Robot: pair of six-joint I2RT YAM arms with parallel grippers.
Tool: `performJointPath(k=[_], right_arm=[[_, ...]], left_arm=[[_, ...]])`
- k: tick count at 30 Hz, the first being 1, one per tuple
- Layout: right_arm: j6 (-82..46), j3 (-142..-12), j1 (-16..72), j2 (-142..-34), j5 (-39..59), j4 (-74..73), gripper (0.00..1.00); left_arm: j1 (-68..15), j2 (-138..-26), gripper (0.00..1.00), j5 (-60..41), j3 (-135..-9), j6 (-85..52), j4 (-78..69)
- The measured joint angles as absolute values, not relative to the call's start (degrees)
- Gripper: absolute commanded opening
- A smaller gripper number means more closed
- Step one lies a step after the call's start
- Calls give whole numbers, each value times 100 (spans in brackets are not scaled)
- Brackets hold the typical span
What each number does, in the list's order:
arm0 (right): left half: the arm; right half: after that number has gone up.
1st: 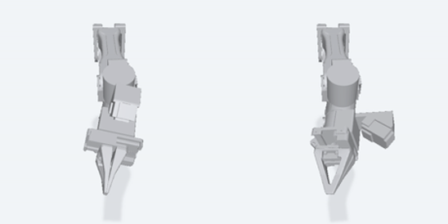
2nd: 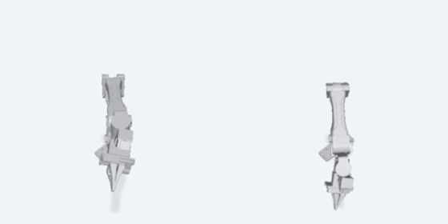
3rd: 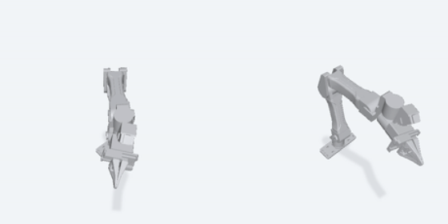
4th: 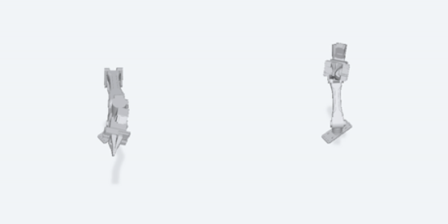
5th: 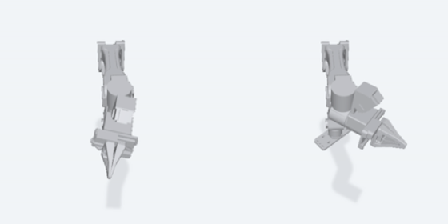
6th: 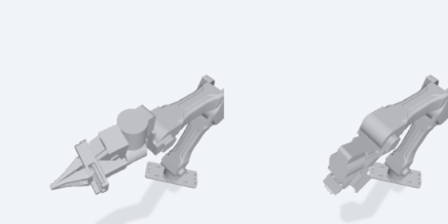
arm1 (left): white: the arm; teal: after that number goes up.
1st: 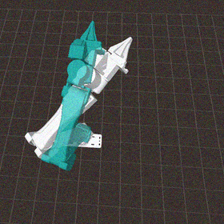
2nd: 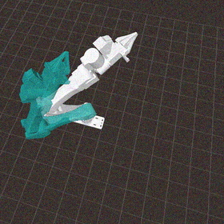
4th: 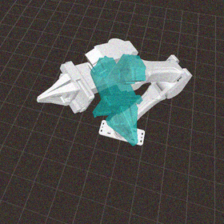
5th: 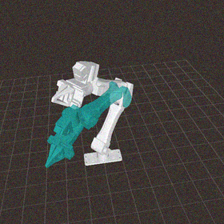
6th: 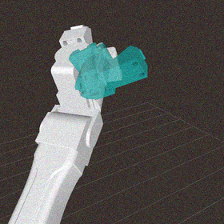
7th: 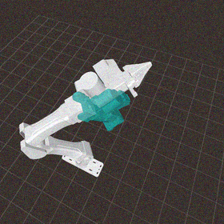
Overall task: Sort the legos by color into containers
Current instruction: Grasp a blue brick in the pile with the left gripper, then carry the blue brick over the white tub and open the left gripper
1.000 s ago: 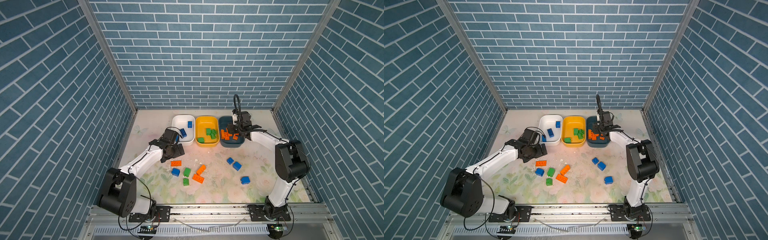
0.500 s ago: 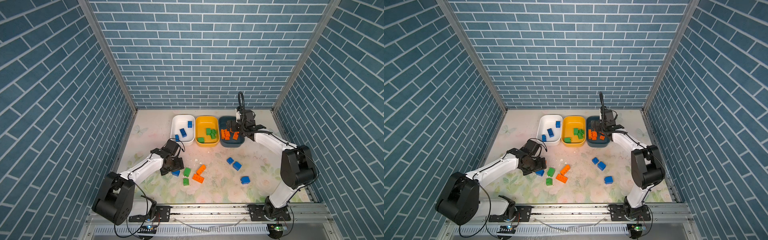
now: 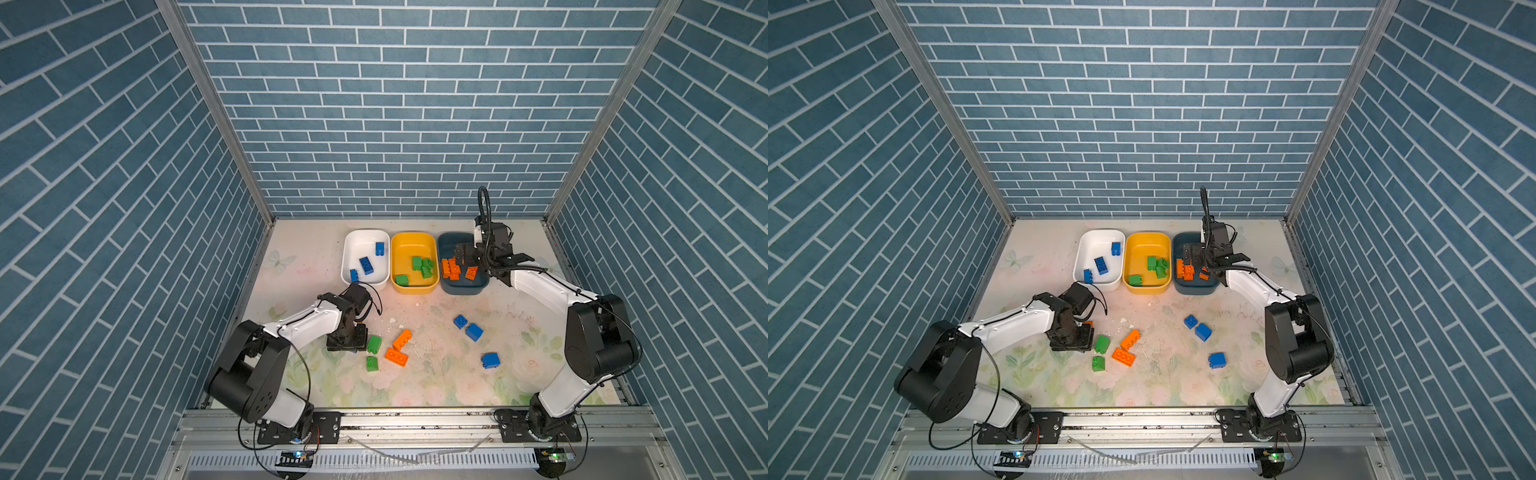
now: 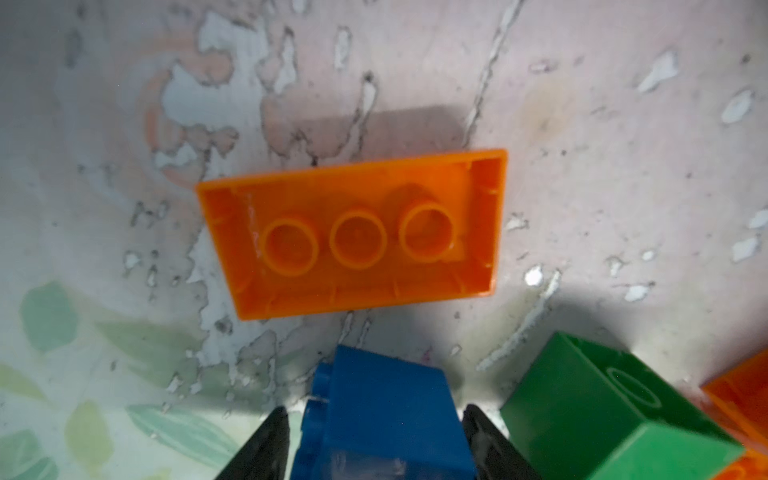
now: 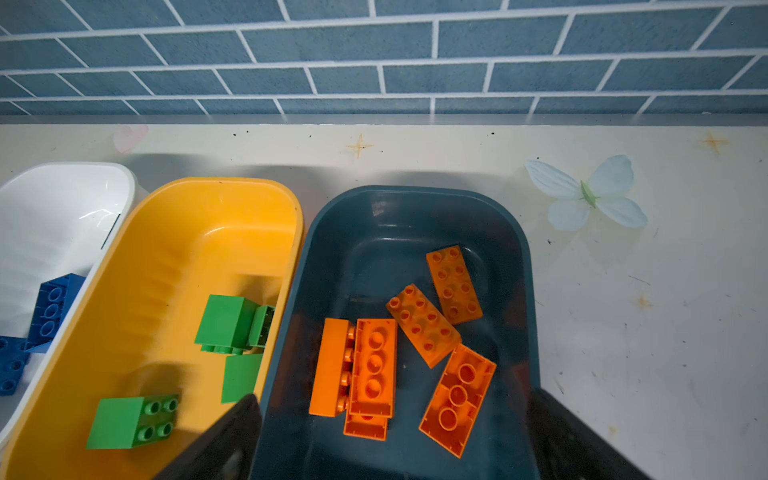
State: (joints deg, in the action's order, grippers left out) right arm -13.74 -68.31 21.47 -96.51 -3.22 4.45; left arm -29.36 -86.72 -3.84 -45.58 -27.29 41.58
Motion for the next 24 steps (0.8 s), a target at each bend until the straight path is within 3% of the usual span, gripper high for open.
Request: performJointPath(k=[10, 19, 24], right_arm=[[-1479, -6514, 2147, -9061, -239, 322, 99], [-1758, -5992, 2147, -8803, -224, 40, 99], [-1898, -5876, 2147, -8750, -163, 40, 99]], left_arm=[[-3004, -8726, 33, -123, -4648, -2655, 4176], [-3004, -7861, 30, 51, -4947, -2880, 4128], [-2998, -8042, 30, 207, -5756, -2980, 4005]])
